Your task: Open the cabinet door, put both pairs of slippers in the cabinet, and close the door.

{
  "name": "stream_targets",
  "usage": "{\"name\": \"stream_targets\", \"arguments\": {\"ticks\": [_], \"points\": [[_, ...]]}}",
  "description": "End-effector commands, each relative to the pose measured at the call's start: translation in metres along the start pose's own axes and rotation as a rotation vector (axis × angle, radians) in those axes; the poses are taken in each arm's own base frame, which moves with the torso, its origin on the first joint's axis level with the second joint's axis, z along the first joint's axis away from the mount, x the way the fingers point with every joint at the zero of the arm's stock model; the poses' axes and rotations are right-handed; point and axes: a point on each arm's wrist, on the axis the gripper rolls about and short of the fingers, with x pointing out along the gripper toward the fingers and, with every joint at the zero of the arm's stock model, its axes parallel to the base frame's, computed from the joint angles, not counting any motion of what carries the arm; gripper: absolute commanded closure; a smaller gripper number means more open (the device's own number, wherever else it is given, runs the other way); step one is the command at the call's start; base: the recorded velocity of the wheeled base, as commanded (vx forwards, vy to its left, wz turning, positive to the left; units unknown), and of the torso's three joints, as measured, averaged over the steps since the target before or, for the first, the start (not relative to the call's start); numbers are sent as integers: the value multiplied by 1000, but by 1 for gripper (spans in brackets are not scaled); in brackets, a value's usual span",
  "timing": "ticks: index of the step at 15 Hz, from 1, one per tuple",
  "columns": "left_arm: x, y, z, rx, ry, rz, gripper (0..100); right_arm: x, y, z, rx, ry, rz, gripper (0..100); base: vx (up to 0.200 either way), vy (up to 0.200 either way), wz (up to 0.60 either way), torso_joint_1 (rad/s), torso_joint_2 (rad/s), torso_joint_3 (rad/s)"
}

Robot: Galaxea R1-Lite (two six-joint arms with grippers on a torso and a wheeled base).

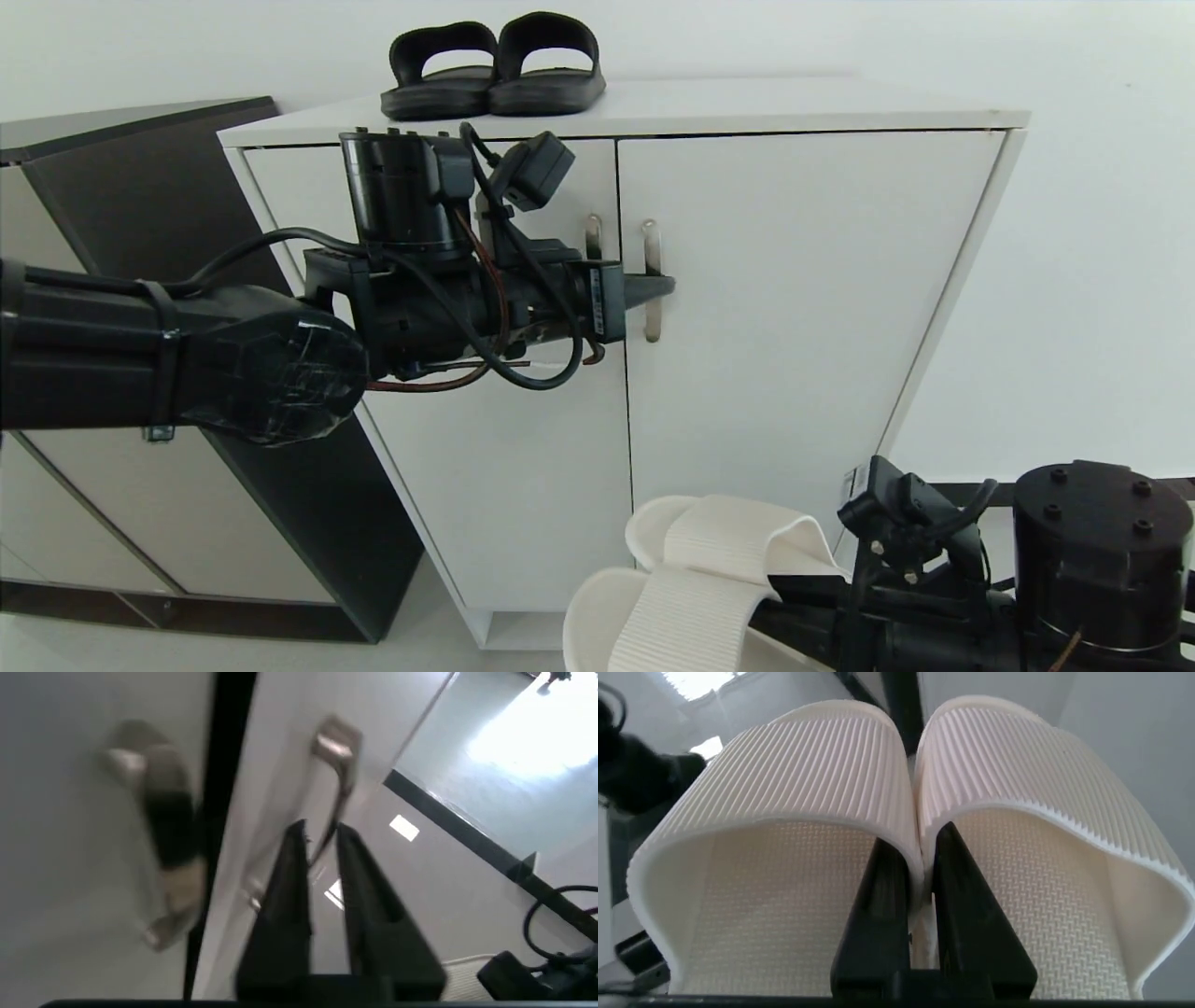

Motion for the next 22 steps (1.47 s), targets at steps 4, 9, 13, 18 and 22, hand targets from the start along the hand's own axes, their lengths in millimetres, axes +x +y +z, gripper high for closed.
{"name": "stream_targets", "arguments": {"ticks": [4,9,13,18,22], "points": [[-17,-36,0,12,2,-81,100,-16,6,-4,-36,-6,88,100,0,0,0,0,0,0],[-40,-62,-5,20,10,-133,100,-25,9,-2,-43,-27,135,100,0,0,0,0,0,0],[-67,-70,-3,27,-11,-129,100,-26,9,-3,-42,-24,135,100,0,0,0,0,0,0],[-94,-57,0,27,-47,-29,100,-27,10,-6,-32,13,135,100,0,0,0,0,0,0],[-56,-37,-1,12,-17,7,100,-26,13,-6,-29,32,147,100,0,0,0,0,0,0]]}}
